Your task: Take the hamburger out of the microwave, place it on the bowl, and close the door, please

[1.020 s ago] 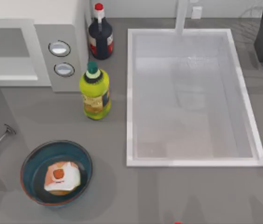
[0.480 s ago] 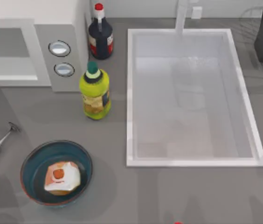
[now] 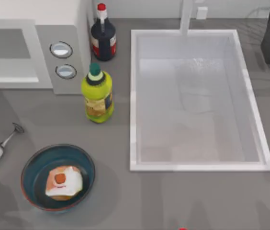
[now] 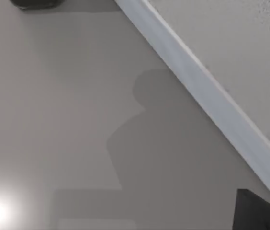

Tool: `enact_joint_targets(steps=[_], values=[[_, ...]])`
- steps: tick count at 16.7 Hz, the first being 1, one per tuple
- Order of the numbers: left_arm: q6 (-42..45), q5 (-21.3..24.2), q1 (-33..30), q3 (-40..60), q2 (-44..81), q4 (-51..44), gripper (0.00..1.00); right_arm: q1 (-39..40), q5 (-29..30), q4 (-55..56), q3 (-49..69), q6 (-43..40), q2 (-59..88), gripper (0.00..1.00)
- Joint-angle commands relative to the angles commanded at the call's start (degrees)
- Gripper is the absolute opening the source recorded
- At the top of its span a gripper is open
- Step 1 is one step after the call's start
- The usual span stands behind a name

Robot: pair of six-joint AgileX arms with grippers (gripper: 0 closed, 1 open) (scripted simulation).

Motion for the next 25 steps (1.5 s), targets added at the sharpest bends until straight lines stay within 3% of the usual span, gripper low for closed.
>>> enact_joint_targets(steps=[9,17,25], values=[[-17.78,-16.61,-24.63,-6.1,-9.98,0.11,0.0,0.0,0.0,0.0,0.0,0.0,0.0,1.0],[-19.25,-18.03,-26.02,-4.59,-8.38,1.21,0.0,0.0,0.0,0.0,0.0,0.0,0.0,1.0],[-20.39,-19.35,-28.09,8.18,14.28,9.86,0.0,0.0,0.0,0.0,0.0,0.0,0.0,1.0]])
